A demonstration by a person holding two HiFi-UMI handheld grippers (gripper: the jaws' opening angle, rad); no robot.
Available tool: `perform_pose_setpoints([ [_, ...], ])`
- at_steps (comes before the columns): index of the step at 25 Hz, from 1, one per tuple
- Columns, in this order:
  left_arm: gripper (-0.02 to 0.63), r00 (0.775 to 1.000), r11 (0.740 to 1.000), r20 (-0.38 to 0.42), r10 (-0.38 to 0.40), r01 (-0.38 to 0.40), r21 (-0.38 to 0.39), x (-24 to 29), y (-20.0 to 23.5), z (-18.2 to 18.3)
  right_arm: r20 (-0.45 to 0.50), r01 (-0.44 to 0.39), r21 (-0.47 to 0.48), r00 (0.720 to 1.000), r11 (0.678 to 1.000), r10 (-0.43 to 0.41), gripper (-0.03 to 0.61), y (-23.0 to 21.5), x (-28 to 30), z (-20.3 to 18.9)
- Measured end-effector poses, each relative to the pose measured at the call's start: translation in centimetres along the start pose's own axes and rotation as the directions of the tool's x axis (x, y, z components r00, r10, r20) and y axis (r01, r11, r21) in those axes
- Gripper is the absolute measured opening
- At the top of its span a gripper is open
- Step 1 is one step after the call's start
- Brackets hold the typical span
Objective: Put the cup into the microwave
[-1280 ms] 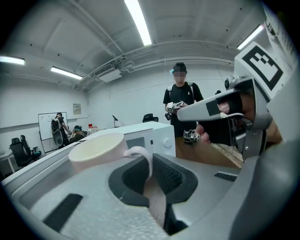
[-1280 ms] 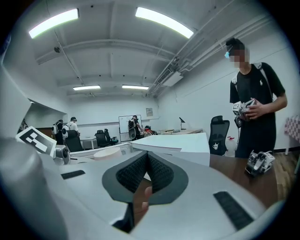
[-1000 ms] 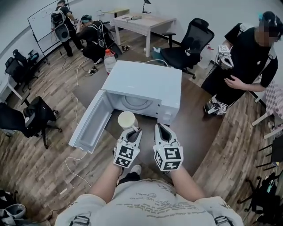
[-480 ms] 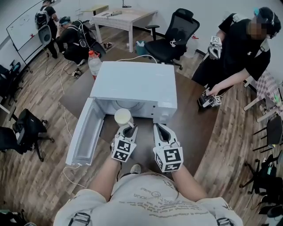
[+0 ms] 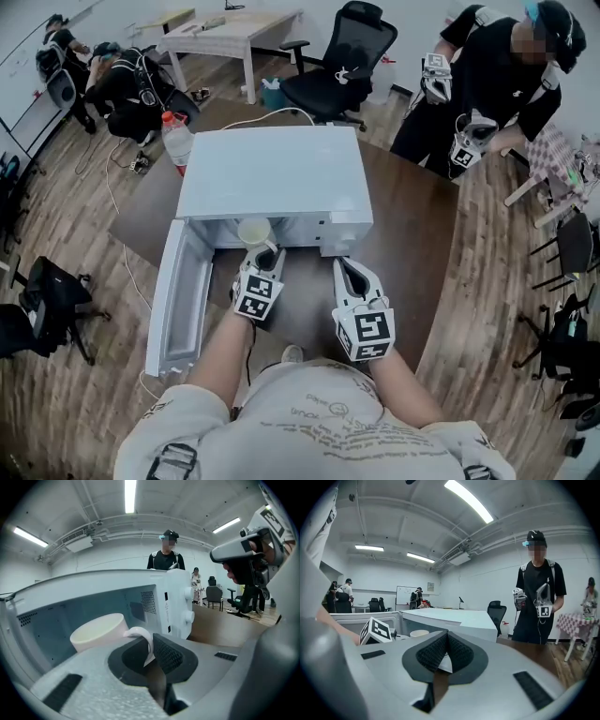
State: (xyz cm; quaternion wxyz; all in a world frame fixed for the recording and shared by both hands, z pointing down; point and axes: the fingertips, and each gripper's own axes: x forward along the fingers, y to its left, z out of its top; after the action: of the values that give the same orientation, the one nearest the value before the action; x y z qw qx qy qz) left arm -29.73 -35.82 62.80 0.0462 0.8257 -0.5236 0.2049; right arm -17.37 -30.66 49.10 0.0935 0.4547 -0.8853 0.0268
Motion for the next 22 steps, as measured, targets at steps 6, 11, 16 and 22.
perform_pose_setpoints([
  [6, 0.038, 1.000, 1.000, -0.015, -0.015, 0.015, 0.000, 2.6, 2.5, -0.8, -0.007, 0.073, 0.014, 0.997, 0.997, -0.073, 0.011, -0.7, -0.1, -0.8],
  [11, 0.043, 1.000, 0.999, -0.012, -0.027, 0.028, 0.033, 4.4, 3.7, -0.8, -0.036, 0.097, 0.062, 0.995, 0.993, -0.095, 0.011, -1.1, -0.7, -1.6],
  [16, 0.044, 0.998, 0.996, -0.039, -0.052, 0.054, 0.069, 5.8, 4.2, -1.2, -0.058, 0.130, 0.053, 0.990, 0.990, -0.127, 0.011, -1.9, -1.3, -1.7],
  [22, 0.044, 0.997, 0.994, -0.061, -0.054, 0.059, 0.094, 7.4, 4.7, -1.7, -0.085, 0.165, 0.055, 0.983, 0.985, -0.160, 0.011, -3.0, -0.9, -2.3],
])
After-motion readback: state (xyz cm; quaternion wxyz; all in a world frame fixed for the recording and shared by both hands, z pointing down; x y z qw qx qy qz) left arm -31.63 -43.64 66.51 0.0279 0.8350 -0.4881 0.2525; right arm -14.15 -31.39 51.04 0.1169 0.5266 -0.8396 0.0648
